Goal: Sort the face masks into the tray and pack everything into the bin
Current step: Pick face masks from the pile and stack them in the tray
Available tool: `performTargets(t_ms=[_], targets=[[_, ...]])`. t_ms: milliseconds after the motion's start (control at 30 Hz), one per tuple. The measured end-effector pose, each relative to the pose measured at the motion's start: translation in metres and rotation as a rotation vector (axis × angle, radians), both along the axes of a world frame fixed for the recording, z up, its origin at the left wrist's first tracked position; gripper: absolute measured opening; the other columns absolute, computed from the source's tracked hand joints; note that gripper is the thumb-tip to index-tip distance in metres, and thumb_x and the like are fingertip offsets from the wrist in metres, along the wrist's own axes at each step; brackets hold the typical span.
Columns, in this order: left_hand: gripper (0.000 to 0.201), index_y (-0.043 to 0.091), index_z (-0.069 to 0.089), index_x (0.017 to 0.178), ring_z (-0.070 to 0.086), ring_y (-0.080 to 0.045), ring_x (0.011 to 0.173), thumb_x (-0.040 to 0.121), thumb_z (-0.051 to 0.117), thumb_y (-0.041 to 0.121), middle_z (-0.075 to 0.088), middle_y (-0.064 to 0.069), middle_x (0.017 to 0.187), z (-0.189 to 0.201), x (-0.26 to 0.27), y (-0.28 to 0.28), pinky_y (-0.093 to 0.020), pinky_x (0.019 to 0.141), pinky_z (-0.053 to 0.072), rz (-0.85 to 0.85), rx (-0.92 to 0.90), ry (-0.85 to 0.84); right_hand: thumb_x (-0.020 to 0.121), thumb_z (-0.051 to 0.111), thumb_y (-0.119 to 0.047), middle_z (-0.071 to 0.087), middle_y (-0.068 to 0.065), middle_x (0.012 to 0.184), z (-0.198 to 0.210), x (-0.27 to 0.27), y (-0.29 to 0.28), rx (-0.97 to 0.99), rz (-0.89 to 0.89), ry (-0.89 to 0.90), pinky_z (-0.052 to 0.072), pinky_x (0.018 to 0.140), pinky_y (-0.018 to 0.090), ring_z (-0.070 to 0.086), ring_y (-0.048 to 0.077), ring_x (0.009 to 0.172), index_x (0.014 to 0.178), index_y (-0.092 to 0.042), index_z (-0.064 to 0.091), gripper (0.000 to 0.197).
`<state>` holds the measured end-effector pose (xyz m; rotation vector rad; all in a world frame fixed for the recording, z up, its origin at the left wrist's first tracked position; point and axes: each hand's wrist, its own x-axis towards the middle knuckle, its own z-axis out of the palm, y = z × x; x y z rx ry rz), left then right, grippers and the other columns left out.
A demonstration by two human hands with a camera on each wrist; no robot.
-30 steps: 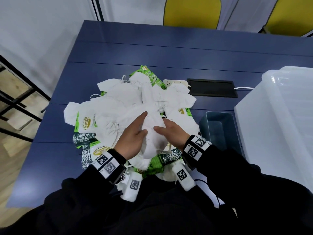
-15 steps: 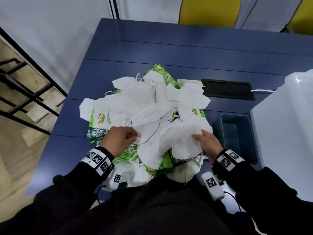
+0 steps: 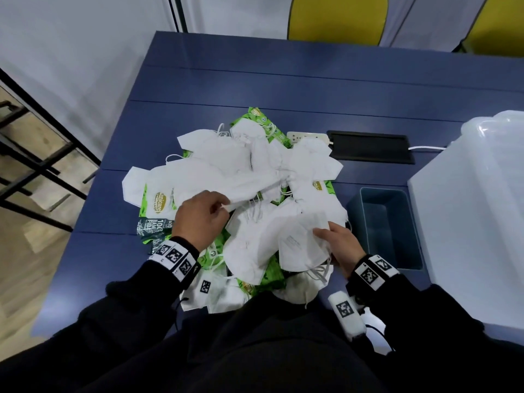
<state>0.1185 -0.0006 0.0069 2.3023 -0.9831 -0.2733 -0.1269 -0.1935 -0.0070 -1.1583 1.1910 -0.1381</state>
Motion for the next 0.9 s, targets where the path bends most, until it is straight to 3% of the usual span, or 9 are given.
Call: performTargets(t_ms=[100, 167, 300, 400, 467, 567, 633, 700, 900], targets=[[0.022, 0.029, 0.073, 0.093, 0.062, -0.010, 0.069, 0.089, 0.062, 0.010, 0.068, 0.009, 0.077, 0.023, 0.005, -0.003, -0.026, 0.066, 0.048, 0.181, -0.269, 0.212, 0.096, 0.063, -0.012, 0.076, 0.008, 0.091, 0.002, -0.002, 0.000, 0.001, -0.014, -0.005, 0.054, 0.068, 0.034, 0.069, 0.024, 0.077, 0.102, -0.010, 0.072, 0.011], [0.019, 0.030, 0.069, 0.099, 0.062, -0.017, 0.067, 0.091, 0.062, 0.013, 0.068, 0.007, 0.078, 0.034, 0.008, -0.003, -0.030, 0.064, 0.050, 0.252, -0.371, 0.266, 0.096, 0.064, -0.013, 0.075, 0.008, 0.090, 0.002, -0.001, 0.002, 0.008, -0.008, -0.001, 0.054, 0.065, 0.032, 0.069, 0.025, 0.076, 0.103, -0.011, 0.072, 0.011], [0.034, 0.032, 0.065, 0.115, 0.065, -0.015, 0.070, 0.089, 0.071, 0.010, 0.072, -0.002, 0.087, 0.035, 0.015, -0.001, -0.030, 0.063, 0.051, 0.282, -0.395, 0.493, 0.096, 0.064, -0.012, 0.075, 0.009, 0.091, 0.005, 0.009, 0.008, 0.014, 0.012, -0.016, 0.054, 0.059, 0.030, 0.070, 0.022, 0.073, 0.102, -0.012, 0.073, 0.011], [0.033, 0.024, 0.074, 0.111, 0.062, -0.011, 0.071, 0.087, 0.073, 0.001, 0.070, -0.006, 0.085, 0.027, 0.012, 0.001, -0.030, 0.073, 0.049, 0.235, -0.354, 0.644, 0.097, 0.062, -0.008, 0.075, 0.008, 0.088, 0.012, 0.015, 0.012, 0.009, 0.037, -0.053, 0.048, 0.046, 0.021, 0.069, 0.014, 0.061, 0.103, -0.010, 0.072, 0.012], [0.030, 0.021, 0.079, 0.103, 0.066, -0.012, 0.078, 0.090, 0.068, -0.004, 0.074, -0.001, 0.088, 0.025, 0.006, 0.001, -0.032, 0.080, 0.051, 0.232, -0.355, 0.764, 0.097, 0.061, -0.006, 0.076, 0.010, 0.094, 0.015, 0.018, 0.014, -0.004, 0.051, -0.078, 0.051, 0.051, 0.024, 0.070, 0.019, 0.072, 0.105, -0.009, 0.072, 0.014], [0.028, 0.017, 0.081, 0.093, 0.069, -0.021, 0.084, 0.089, 0.065, -0.006, 0.078, -0.003, 0.088, 0.029, -0.004, -0.003, -0.032, 0.079, 0.053, 0.269, -0.390, 0.899, 0.096, 0.060, -0.002, 0.077, 0.013, 0.102, 0.016, 0.023, 0.017, -0.015, 0.039, -0.134, 0.057, 0.079, 0.036, 0.070, 0.027, 0.089, 0.102, -0.010, 0.072, 0.016], [0.023, 0.018, 0.081, 0.087, 0.066, -0.021, 0.082, 0.090, 0.068, -0.001, 0.076, -0.003, 0.084, 0.033, -0.007, -0.006, -0.030, 0.074, 0.050, 0.250, -0.395, 0.888, 0.096, 0.058, -0.001, 0.078, 0.008, 0.096, 0.019, 0.027, 0.018, -0.014, 0.034, -0.155, 0.055, 0.085, 0.038, 0.071, 0.025, 0.088, 0.100, -0.011, 0.073, 0.018], [0.019, 0.019, 0.080, 0.087, 0.063, -0.018, 0.078, 0.092, 0.069, 0.005, 0.074, -0.001, 0.083, 0.041, -0.012, -0.010, -0.031, 0.072, 0.049, 0.206, -0.435, 0.830, 0.097, 0.057, -0.003, 0.078, 0.003, 0.090, 0.022, 0.030, 0.019, -0.001, 0.026, -0.185, 0.057, 0.077, 0.032, 0.071, 0.021, 0.082, 0.099, -0.011, 0.073, 0.018], [0.008, 0.021, 0.078, 0.094, 0.063, -0.014, 0.071, 0.087, 0.078, 0.016, 0.072, 0.003, 0.082, 0.077, -0.033, -0.017, -0.031, 0.065, 0.052, 0.157, -0.639, 0.266, 0.099, 0.056, -0.006, 0.072, 0.008, 0.091, 0.028, 0.038, 0.023, -0.010, 0.028, -0.213, 0.051, 0.071, 0.031, 0.066, 0.024, 0.083, 0.103, -0.007, 0.072, 0.017]])
